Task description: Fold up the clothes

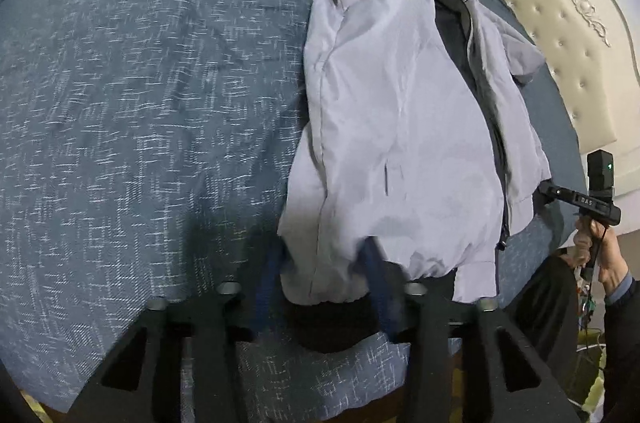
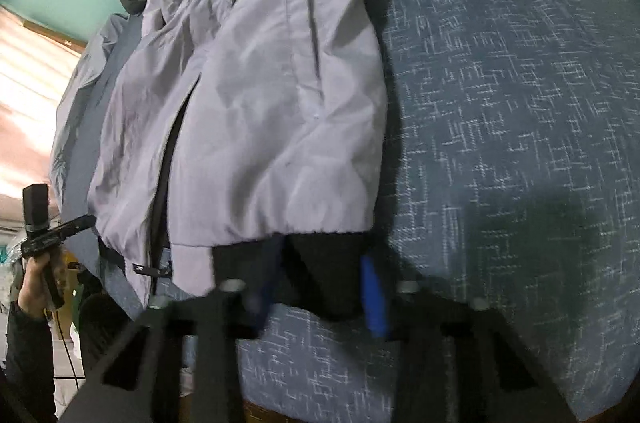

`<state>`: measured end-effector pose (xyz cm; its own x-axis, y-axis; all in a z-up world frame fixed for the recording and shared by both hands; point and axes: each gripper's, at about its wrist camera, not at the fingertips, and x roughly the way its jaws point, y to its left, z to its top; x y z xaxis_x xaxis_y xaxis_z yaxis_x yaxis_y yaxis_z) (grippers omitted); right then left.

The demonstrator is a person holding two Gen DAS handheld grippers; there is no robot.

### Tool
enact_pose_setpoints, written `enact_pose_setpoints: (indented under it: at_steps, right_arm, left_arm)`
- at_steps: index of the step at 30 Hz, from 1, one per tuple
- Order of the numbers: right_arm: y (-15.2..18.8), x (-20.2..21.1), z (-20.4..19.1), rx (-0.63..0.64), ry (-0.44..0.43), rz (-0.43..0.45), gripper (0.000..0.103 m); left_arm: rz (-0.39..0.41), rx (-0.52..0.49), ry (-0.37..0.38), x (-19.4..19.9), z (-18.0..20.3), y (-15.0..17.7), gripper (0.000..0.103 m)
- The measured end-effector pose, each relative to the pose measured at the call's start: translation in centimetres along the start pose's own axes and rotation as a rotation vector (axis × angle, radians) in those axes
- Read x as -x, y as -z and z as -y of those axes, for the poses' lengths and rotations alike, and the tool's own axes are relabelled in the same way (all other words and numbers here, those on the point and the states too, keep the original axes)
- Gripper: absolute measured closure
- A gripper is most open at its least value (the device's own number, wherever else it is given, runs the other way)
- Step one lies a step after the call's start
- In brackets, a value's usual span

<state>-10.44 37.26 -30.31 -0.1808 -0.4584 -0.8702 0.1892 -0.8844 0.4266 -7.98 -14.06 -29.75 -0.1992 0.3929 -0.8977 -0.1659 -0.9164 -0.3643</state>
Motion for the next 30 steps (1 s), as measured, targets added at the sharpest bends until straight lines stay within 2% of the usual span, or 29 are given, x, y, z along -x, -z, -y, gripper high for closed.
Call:
enact_pose_setpoints:
  at_steps: [1, 4, 11, 16, 19, 24, 26, 27, 30]
  right_arm:
    - [0.0, 0.2, -0.2, 0.009, 0.000, 0.006, 0.091]
    - [0.2, 1.8, -0.7, 0.033, -0.002, 0.027, 0.096]
    - [1.3, 7.2, -2.2, 0.082, -0.013, 0.054, 0.097]
    - [2.5, 9.0, -1.9, 0.076, -0.003, 0.020, 0.097]
    - [4.2, 9.0, -1.3, 0.066, -0.010, -0.012, 0.097]
    - [5.5, 6.6, -0.2, 0.067, 0.061, -0.057, 0.096]
    - [5.4, 5.7, 0.4, 0.055, 0.089, -0.073, 0.093]
    - [5.2, 5.5, 0.7, 0.045, 0.107, -0.077, 0.087]
    - [4.2, 6.6, 1.1, 0.030, 0.158, -0.033, 0.079]
  left_arm:
    - [0.001, -0.010, -0.009, 0.1, 0.3, 0.0, 0.093]
    - [0.017, -0.045, -0.013, 1.2, 1.5, 0.0, 0.098]
    - [0.079, -0.084, 0.021, 6.4, 5.0, 0.8, 0.099]
    - [0.091, -0.119, 0.036, 9.7, 6.4, 2.5, 0.099]
    - [0.072, -0.109, 0.029, 9.6, 6.1, 3.7, 0.099]
    - [0.003, -0.033, -0.015, 6.1, 3.3, 5.1, 0.098]
    - [-0.002, -0.006, -0.029, 5.4, 2.7, 5.6, 0.095]
    - [0.006, 0.006, -0.034, 5.5, 2.4, 5.6, 0.095]
    - [0.040, 0.037, -0.049, 6.2, 1.9, 5.5, 0.094]
